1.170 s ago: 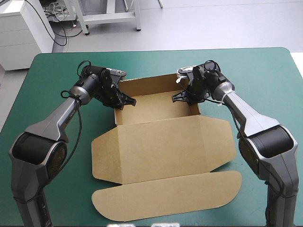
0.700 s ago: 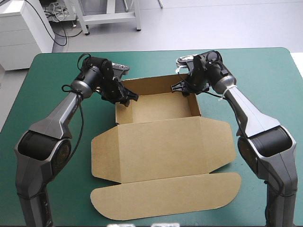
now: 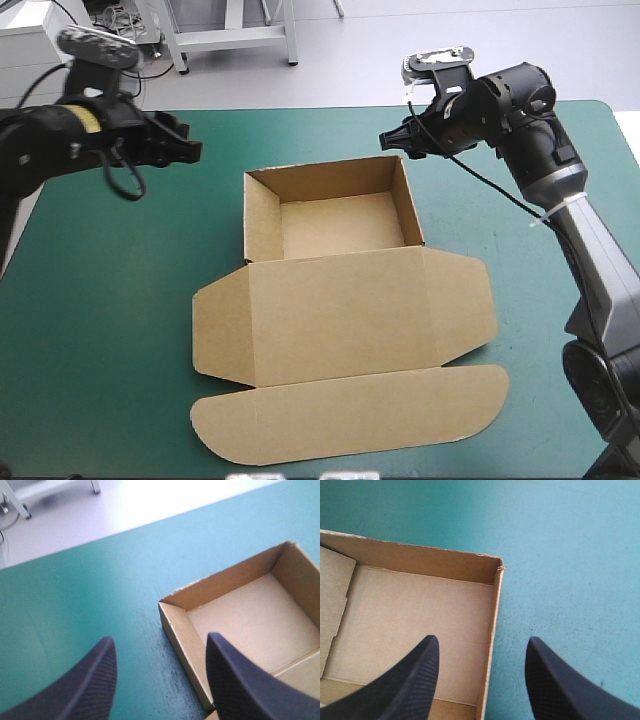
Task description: Fold the box
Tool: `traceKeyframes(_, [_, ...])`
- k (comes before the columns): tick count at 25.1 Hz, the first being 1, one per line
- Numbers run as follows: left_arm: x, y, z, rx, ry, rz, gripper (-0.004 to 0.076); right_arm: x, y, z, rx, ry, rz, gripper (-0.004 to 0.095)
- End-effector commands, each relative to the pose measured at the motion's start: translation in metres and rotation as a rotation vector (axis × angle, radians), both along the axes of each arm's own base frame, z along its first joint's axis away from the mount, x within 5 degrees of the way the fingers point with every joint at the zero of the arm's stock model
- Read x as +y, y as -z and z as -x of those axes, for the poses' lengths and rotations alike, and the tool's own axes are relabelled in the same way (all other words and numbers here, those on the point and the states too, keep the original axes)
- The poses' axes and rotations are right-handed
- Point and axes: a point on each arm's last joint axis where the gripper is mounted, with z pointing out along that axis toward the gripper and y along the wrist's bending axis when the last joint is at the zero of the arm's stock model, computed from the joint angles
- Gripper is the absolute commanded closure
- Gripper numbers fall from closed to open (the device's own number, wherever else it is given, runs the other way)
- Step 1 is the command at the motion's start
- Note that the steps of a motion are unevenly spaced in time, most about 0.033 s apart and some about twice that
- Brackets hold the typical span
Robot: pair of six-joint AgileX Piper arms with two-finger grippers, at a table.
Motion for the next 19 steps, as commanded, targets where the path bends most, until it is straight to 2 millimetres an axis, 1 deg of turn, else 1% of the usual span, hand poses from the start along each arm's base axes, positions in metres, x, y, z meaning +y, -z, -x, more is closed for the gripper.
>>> traceKeyframes(1, [0.023,-0.031,0.074,-0.131,0.044,0.043,0.0397,-0.010,-0.030,0.014,-0.119,0.007,-0.030,0.0419])
traceKeyframes(2, [0.026,-0.031,0.084,-0.144,0.061,0.035,0.0413,-0.009,-0.027,0.012,-0.110,0.007,-0.027,0.0419])
traceKeyframes(3, [0.031,-0.028,0.099,-0.153,0.070,0.039,0.0436,-0.009,-0.026,0.011,-0.110,0.004,-0.023,0.0419])
traceKeyframes(5, [0.038,-0.022,0.119,-0.160,0.080,0.031,0.0461,-0.007,-0.022,0.007,-0.098,0.004,-0.019,0.0419])
traceKeyframes(6, [0.043,-0.014,0.133,-0.158,0.085,0.026,0.0469,-0.006,-0.018,0.003,-0.088,0.003,-0.015,0.0419])
traceKeyframes(8, [0.052,-0.001,0.155,-0.160,0.083,0.024,0.0475,-0.004,-0.012,-0.001,-0.073,0.003,-0.009,0.0419])
traceKeyframes(9, [0.056,0.012,0.164,-0.142,0.078,0.012,0.0475,-0.002,-0.007,-0.005,-0.059,0.000,-0.005,0.0419])
traceKeyframes(10, [0.063,0.033,0.182,-0.140,0.069,0.001,0.0476,0.001,0.002,-0.012,-0.038,0.000,0.004,0.0419])
traceKeyframes(11, [0.068,0.046,0.195,-0.154,0.069,0.006,0.0485,0.003,0.008,-0.017,-0.023,-0.002,0.011,0.0419])
traceKeyframes(12, [0.070,0.059,0.200,-0.155,0.069,0.006,0.0498,0.004,0.013,-0.020,-0.013,-0.006,0.019,0.0419])
traceKeyframes(14, [0.075,0.086,0.214,-0.182,0.068,0.015,0.0551,0.008,0.029,-0.030,0.023,-0.015,0.042,0.0419])
traceKeyframes(15, [0.079,0.111,0.224,-0.206,0.067,0.023,0.0623,0.011,0.044,-0.039,0.059,-0.016,0.057,0.0420])
traceKeyframes(16, [0.081,0.125,0.229,-0.218,0.067,0.027,0.0664,0.013,0.052,-0.043,0.078,-0.017,0.064,0.0420])
traceKeyframes(17, [0.084,0.149,0.237,-0.250,0.066,0.038,0.0734,0.016,0.067,-0.052,0.110,-0.019,0.080,0.0419])
traceKeyframes(19, [0.084,0.174,0.238,-0.258,0.069,0.046,0.0731,0.018,0.079,-0.058,0.133,-0.018,0.095,0.0420])
